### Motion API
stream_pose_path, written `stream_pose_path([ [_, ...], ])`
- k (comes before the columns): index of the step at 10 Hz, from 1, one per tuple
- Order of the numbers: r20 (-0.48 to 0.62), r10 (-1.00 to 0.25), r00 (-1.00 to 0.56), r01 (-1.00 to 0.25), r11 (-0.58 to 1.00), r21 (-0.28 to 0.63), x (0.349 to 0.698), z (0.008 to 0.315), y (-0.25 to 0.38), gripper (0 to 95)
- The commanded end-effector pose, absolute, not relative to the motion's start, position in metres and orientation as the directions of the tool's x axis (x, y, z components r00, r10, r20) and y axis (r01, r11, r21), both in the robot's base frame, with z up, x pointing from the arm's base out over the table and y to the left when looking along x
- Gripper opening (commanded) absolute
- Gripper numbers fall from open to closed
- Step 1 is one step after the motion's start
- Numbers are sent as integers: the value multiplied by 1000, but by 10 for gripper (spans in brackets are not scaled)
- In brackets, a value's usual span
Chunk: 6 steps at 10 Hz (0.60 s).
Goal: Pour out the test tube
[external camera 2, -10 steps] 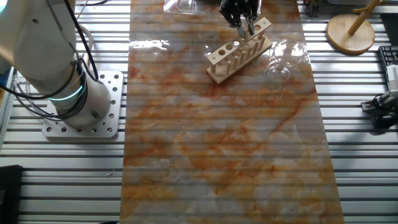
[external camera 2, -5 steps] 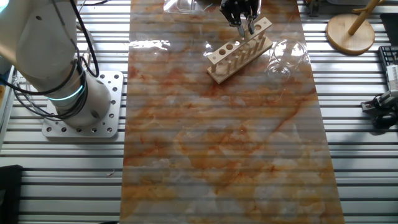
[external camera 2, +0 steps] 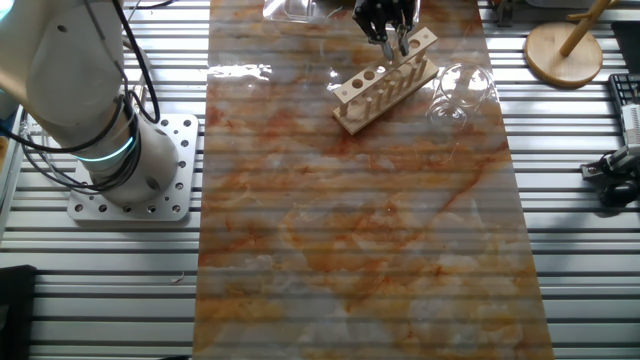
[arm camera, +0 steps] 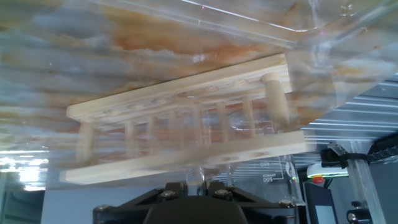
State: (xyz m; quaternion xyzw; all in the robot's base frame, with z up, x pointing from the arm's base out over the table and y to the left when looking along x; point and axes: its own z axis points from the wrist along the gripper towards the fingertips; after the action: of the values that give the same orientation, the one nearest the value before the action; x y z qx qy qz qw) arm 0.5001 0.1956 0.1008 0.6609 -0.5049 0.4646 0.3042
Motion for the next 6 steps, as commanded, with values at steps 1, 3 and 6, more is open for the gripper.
stream_pose_path([
  [1, 923, -381, 61, -950, -305, -63, 500, 101, 195, 0],
  [3, 923, -380, 61, -950, -306, -63, 500, 101, 195, 0],
  [6, 923, -379, 68, -951, -306, -56, 500, 102, 196, 0],
])
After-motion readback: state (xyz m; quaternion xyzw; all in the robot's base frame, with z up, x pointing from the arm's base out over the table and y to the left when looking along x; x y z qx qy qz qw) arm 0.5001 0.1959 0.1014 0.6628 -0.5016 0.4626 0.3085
